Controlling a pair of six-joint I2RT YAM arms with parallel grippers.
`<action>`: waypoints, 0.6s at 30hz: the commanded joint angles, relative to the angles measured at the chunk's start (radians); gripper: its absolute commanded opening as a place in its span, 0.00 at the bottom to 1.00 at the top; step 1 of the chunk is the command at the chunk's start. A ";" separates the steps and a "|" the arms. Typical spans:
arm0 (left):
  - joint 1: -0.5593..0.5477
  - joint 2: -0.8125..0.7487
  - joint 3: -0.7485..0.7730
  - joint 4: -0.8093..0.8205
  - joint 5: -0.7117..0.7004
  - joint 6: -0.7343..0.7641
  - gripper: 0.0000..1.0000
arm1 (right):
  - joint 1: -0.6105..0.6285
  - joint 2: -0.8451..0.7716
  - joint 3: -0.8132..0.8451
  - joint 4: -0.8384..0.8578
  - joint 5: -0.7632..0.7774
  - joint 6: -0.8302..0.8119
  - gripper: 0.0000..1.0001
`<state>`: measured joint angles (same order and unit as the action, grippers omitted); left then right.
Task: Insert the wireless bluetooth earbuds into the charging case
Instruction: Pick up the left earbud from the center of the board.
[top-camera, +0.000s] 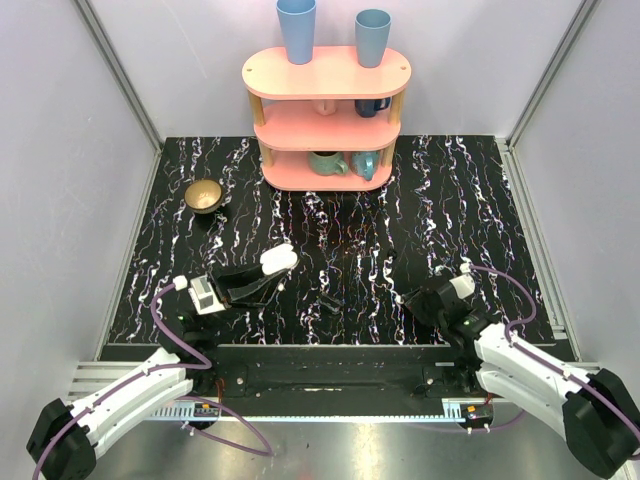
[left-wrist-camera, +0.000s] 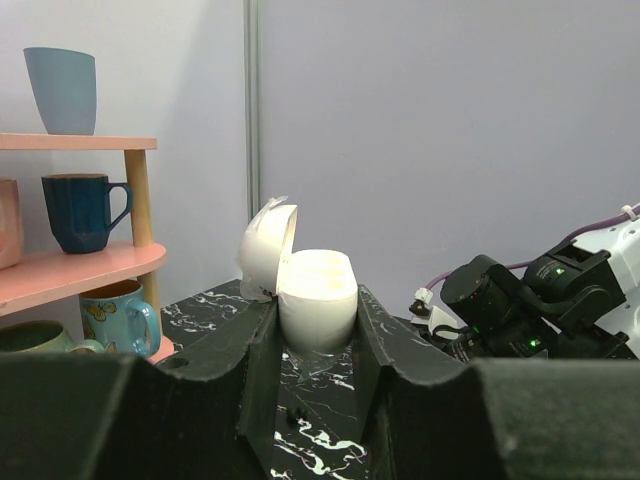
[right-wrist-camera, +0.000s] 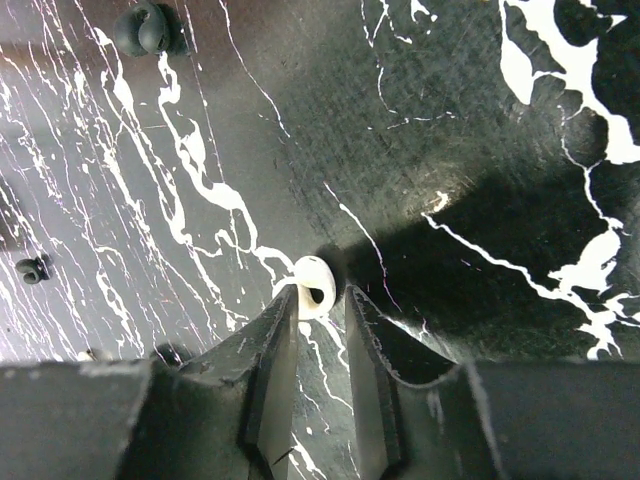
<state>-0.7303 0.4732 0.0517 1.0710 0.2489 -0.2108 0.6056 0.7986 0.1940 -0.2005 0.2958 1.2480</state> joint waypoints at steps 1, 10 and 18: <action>-0.003 0.010 0.020 0.052 0.000 -0.006 0.00 | -0.006 0.025 -0.007 0.049 0.011 -0.001 0.33; -0.003 0.010 0.023 0.047 -0.002 -0.006 0.00 | -0.004 0.090 -0.004 0.102 0.002 -0.018 0.33; -0.003 0.018 0.025 0.047 -0.002 -0.007 0.00 | -0.006 0.090 0.005 0.113 0.009 -0.033 0.25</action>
<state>-0.7303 0.4816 0.0521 1.0702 0.2493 -0.2111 0.6056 0.8864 0.1936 -0.0814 0.2947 1.2419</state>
